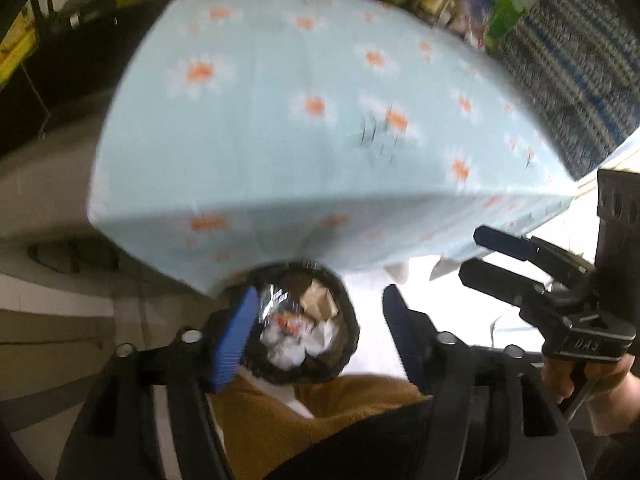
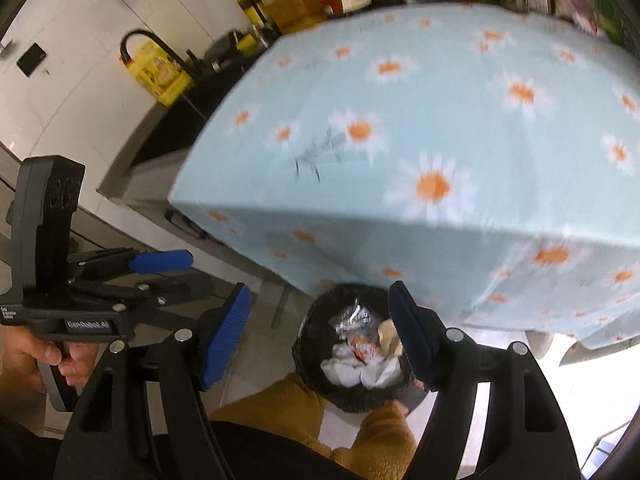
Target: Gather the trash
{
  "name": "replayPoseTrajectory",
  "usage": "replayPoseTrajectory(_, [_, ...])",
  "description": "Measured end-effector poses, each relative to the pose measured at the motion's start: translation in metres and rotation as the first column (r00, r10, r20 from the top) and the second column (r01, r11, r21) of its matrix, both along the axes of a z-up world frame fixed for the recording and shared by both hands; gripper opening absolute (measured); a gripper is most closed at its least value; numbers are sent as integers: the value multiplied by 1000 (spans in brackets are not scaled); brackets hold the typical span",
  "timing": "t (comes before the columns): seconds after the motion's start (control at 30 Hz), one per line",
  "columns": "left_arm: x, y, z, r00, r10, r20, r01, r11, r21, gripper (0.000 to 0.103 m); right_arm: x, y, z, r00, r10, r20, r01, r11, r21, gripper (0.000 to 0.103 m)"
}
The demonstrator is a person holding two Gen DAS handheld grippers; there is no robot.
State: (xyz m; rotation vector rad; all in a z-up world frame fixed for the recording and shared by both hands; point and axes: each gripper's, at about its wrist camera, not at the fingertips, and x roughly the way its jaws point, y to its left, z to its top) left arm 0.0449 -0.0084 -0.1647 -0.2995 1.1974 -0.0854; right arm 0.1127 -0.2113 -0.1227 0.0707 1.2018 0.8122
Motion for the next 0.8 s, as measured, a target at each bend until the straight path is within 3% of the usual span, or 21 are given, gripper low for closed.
replayPoseTrajectory(0.23, [15,1,47,994,11,110,-17,999,51,65,16,-8,45,993,-48,108,45,999,24,77])
replayPoseTrajectory(0.33, [22,0,64,988,12,152,-20,998,55,65,23,-12,62,985,-69,156,63,997,41,85])
replayPoseTrajectory(0.43, [28,-2,79,982,15,186,-29,997,76,77,31,-15,75,979,-85,187,78,996,47,89])
replayPoseTrajectory(0.57, [36,-2,100,975,10,221,-31,995,91,81,41,-23,92,964,-136,226,126,990,59,93])
replayPoseTrajectory(0.67, [42,-6,113,970,10,244,-43,991,128,95,48,-33,105,955,-162,249,148,986,75,97])
replayPoseTrajectory(0.8, [47,-8,124,962,10,273,-49,990,135,96,58,-46,118,943,-197,266,182,980,80,98])
